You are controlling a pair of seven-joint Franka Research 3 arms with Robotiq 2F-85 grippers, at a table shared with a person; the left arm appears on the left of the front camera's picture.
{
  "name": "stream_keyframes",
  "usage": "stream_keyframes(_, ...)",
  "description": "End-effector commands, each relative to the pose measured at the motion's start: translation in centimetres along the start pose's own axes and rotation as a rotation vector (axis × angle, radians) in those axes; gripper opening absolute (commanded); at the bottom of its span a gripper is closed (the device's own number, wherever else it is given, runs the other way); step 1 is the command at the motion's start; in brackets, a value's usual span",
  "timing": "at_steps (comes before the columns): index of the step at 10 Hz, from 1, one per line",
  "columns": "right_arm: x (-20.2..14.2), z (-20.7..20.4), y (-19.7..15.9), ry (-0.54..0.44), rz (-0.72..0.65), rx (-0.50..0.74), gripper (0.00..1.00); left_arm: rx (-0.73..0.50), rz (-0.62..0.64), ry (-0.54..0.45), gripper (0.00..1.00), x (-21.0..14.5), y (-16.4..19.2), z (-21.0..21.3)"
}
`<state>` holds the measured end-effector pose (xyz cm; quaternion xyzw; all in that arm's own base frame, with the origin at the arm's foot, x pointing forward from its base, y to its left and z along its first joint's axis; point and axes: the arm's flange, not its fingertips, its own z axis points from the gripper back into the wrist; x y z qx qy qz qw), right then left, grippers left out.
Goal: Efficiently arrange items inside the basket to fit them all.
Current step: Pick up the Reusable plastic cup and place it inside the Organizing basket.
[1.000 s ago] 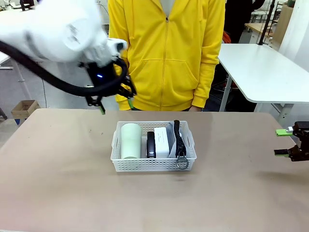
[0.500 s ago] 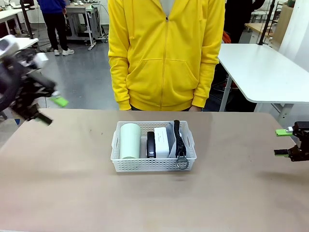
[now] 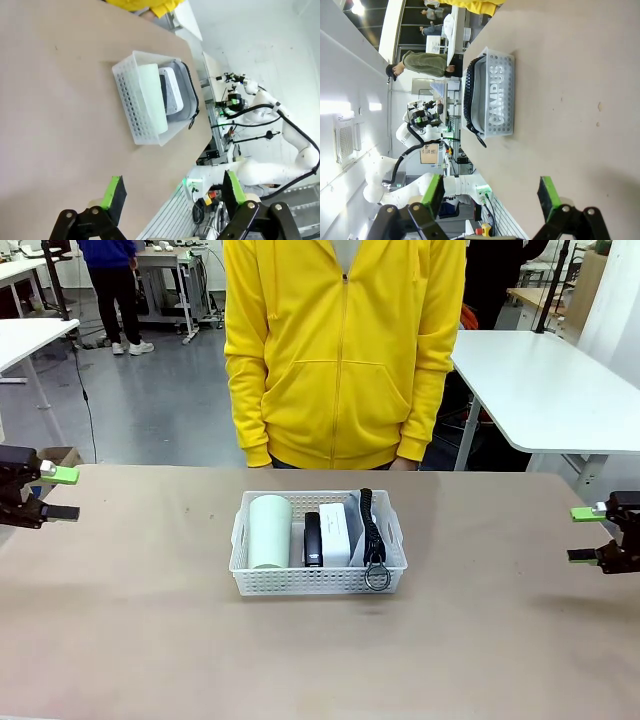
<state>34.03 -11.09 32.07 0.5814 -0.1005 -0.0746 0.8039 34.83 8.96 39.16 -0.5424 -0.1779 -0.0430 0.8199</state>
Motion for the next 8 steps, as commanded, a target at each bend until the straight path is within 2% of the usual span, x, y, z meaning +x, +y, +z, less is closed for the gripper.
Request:
stream_keyframes(1, 0.14, 0.03, 0.33, -0.014, 0.0, 0.014, 1.0, 0.028, -0.01, 0.052, 1.0, -0.35, -2.61, 0.36)
stream_keyframes(8, 0.14, 0.03, 0.33, -0.014, 0.0, 0.014, 1.0, 0.028, -0.01, 0.052, 1.0, -0.35, -2.61, 0.36)
